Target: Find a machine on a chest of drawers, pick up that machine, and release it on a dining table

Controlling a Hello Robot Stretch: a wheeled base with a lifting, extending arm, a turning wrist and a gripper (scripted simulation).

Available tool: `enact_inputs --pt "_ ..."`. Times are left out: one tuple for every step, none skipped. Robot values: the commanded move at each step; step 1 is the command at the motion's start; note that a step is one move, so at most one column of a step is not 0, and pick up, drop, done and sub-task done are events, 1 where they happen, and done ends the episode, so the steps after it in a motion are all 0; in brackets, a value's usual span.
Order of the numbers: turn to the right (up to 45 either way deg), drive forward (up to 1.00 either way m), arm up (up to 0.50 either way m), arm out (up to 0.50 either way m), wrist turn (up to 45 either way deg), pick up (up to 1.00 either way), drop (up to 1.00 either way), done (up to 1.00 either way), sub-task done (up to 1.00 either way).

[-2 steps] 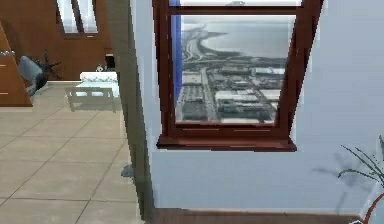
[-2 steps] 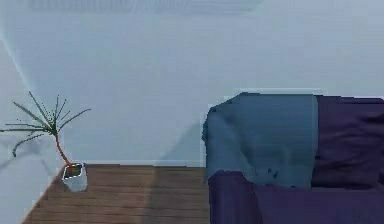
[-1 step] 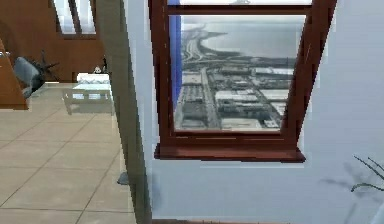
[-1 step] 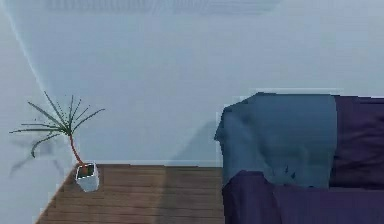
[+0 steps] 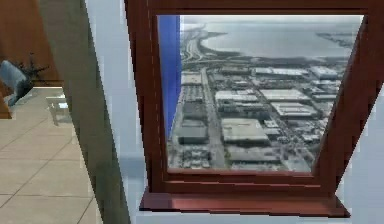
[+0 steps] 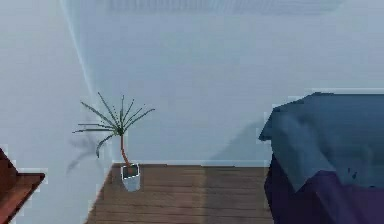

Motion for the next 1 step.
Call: enact_inputs --pt "-45.0 0.00 0.00 0.00 0.0 0.00 0.00 0.00 0.00"
